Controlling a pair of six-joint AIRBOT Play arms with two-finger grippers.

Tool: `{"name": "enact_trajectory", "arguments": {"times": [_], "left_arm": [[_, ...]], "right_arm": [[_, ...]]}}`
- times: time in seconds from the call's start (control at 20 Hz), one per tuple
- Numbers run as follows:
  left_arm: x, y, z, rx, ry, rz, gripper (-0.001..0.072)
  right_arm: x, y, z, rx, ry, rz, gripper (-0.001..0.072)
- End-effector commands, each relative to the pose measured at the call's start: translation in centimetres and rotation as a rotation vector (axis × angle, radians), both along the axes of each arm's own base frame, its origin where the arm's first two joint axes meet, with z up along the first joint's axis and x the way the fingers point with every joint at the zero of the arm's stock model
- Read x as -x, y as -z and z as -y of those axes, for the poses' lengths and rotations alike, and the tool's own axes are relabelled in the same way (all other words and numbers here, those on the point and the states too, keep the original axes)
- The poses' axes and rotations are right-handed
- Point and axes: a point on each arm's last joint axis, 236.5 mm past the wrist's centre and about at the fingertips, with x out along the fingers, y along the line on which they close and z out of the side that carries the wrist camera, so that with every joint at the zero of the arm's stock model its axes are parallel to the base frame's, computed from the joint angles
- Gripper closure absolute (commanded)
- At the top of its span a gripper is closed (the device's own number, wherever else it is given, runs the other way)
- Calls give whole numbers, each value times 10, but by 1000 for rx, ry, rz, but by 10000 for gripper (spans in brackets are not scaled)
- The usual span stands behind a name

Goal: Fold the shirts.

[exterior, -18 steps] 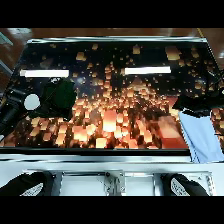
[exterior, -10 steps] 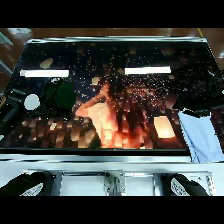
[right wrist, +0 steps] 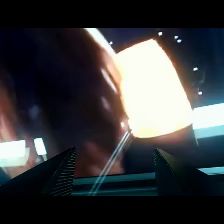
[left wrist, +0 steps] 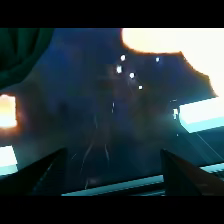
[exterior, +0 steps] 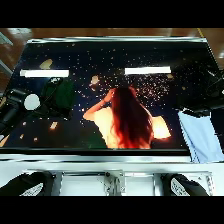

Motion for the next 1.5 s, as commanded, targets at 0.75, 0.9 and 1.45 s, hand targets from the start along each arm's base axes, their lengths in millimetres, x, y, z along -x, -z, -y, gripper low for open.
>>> {"name": "enact_trajectory", "arguments": {"times": [0.75, 0.9, 1.45], "left_arm": [[-128, 37, -112, -36, -386, 104, -6], [-156, 56, -154, -45, -477, 83, -6], [-150, 127, -164, -70, -530, -97, 293]], "right_arm": [[-51, -20, 14, 42, 54, 230, 113], [-51, -20, 14, 42, 54, 230, 113], [-54, -24, 3, -9, 57, 241, 113]]}}
